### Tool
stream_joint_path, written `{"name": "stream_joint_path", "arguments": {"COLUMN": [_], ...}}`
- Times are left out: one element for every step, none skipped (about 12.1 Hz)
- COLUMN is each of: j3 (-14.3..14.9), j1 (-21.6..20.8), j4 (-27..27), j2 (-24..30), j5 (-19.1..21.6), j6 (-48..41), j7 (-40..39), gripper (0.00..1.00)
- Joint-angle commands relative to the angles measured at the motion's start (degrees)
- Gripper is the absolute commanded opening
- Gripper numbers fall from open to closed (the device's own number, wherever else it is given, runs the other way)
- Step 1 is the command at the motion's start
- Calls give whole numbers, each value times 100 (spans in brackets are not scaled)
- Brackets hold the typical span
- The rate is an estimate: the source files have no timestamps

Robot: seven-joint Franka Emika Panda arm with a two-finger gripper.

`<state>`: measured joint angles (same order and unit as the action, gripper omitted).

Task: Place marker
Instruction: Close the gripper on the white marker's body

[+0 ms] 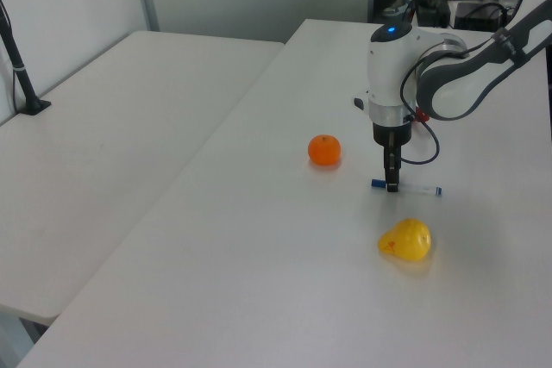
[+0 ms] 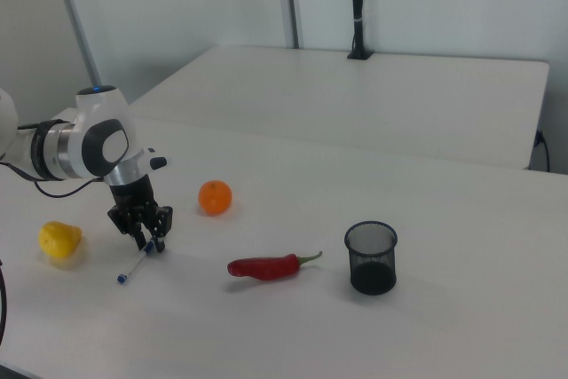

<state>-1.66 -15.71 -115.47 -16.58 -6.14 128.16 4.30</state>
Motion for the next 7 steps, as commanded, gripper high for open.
{"name": "stream_joint_path", "arguments": {"j3": [-10,-10,-10,-10,-10,-10,-10], "j1": [-47,-47,-38,-20,-11,6,6], "j4": [-72,-72,-63,-63,-63,-29,-11], "j2": [-21,-12,-12,14,58,119,242], "j5": [-142,-142,-142,-142,-142,-133,-125], "j6": [139,139,139,130,104,52,42], "j7": [203,272,273,282,273,273,282], "gripper": [0,0,0,0,0,0,0]}}
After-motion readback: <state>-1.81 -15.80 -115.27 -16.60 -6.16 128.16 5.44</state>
